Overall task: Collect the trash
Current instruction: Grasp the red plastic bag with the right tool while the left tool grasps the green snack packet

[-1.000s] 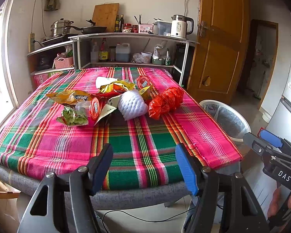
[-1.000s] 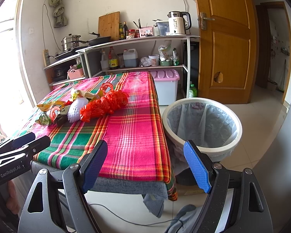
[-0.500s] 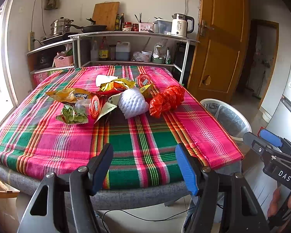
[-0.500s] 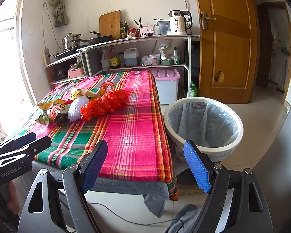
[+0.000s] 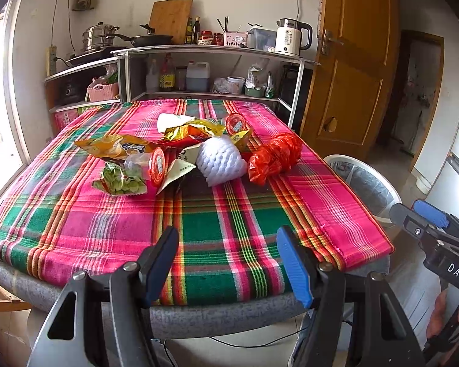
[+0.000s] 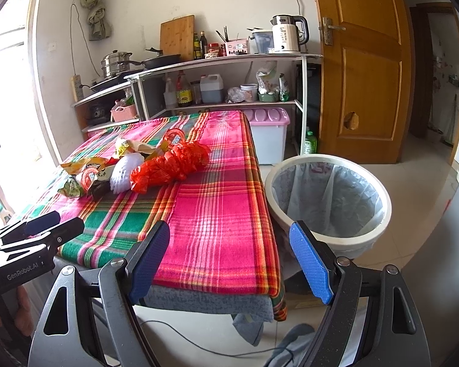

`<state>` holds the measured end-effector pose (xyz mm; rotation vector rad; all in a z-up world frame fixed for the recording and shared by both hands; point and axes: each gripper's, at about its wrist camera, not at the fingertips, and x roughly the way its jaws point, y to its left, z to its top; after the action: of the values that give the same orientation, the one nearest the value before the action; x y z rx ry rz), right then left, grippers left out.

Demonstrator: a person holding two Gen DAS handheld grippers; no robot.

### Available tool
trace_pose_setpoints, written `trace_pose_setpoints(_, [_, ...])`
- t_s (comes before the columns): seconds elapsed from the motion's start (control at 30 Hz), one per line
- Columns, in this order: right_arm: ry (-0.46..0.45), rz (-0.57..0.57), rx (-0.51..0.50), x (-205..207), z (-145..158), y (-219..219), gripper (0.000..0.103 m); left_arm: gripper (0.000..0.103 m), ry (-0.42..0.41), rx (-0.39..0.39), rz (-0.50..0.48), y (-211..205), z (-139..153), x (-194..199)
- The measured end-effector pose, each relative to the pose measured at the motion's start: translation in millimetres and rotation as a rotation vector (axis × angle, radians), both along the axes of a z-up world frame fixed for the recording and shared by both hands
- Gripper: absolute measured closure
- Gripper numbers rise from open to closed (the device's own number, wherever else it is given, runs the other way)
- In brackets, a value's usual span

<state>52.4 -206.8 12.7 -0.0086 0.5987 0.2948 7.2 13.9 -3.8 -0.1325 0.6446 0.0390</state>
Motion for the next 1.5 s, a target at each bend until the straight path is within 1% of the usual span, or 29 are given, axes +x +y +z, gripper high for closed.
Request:
trace_pose_setpoints(0.1, [0.014,0.022,0.008,10,0,9,0.022,0.034,0.0,-0.021,0.025,14,0,5])
trace_pose_setpoints(0.23, [0.033,0.052,0.018,28,0,21,0.022,0.034,-0.003,-0.008,0.065,33,0,14])
trace_pose_setpoints(0.33, [0.039,0.075,0.026,40,2,32,0.022,0.034,-0.009,-0.004,0.115,51,0,22])
trace_pose_setpoints(0.4, [0.052,0.088,0.036,51,3,39,0.022,0.034,-0.009,-0.02,0.144,65,1,28])
trace_pose_setpoints(0.5, [0.08,0.096,0.059,67,3,47,0.022,0.032,0.005,-0.026,0.198,87,1,38])
trace_pose_setpoints(0.63, [0.098,0.1,0.08,87,4,57,0.022,0.032,0.017,-0.035,0.254,112,-1,51])
trace_pose_setpoints(0.83, [0.167,0.107,0.111,116,-3,79,0.022,0.032,0.063,-0.11,0.273,134,-12,69])
trace_pose_setpoints(1.0, [0.216,0.094,0.125,137,-9,93,0.026,0.033,0.078,-0.146,0.265,140,-17,76])
trace_pose_setpoints(1.1, [0.254,0.074,0.128,149,-15,100,0.026,0.037,0.085,-0.164,0.261,141,-19,77])
trace_pose_setpoints(1.17, [0.287,0.06,0.135,157,-20,101,0.026,0.041,0.095,-0.172,0.258,140,-21,79])
trace_pose_setpoints(1.2, [0.298,0.055,0.14,160,-22,101,0.027,0.045,0.102,-0.173,0.254,140,-23,79])
trace_pose_setpoints(1.33, [0.316,0.034,0.141,166,-26,102,0.029,0.06,0.124,-0.164,0.256,137,-30,81])
trace_pose_setpoints(1.4, [0.327,0.026,0.153,169,-27,101,0.03,0.064,0.12,-0.159,0.251,136,-29,80])
trace_pose_setpoints(1.5, [0.331,0.023,0.144,169,-26,102,0.033,0.068,0.123,-0.147,0.255,135,-29,78])
